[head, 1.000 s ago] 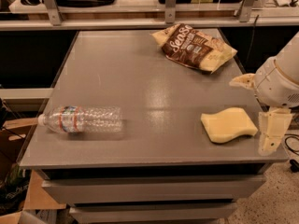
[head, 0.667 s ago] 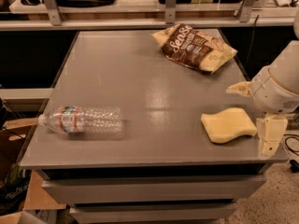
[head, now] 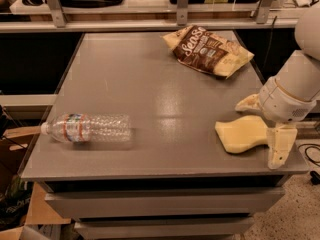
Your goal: Move sponge near brown chip bag
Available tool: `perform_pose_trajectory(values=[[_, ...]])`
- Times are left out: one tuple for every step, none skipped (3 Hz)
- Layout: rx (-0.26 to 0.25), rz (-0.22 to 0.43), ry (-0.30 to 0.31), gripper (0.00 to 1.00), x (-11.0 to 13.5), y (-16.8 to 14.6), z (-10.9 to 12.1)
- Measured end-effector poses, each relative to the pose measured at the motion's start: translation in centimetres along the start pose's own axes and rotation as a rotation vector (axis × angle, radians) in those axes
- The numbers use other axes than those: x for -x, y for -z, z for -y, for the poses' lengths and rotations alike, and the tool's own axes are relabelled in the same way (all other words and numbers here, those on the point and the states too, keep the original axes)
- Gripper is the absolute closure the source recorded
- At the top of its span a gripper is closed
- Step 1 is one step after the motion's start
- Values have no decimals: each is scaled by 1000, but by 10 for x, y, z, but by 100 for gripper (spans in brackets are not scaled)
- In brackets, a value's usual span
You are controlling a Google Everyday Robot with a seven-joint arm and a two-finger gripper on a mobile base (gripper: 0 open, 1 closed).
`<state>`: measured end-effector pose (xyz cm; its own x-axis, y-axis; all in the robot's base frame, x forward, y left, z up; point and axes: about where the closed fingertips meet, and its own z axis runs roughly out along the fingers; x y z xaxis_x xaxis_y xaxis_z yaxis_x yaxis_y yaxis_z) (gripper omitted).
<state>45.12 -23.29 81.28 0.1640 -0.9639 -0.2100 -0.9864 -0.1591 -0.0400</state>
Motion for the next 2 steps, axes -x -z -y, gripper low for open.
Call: perform_pose_trajectory(values=[[21, -4, 8, 38, 1, -3, 4], [21, -4, 8, 61, 2, 3, 4]])
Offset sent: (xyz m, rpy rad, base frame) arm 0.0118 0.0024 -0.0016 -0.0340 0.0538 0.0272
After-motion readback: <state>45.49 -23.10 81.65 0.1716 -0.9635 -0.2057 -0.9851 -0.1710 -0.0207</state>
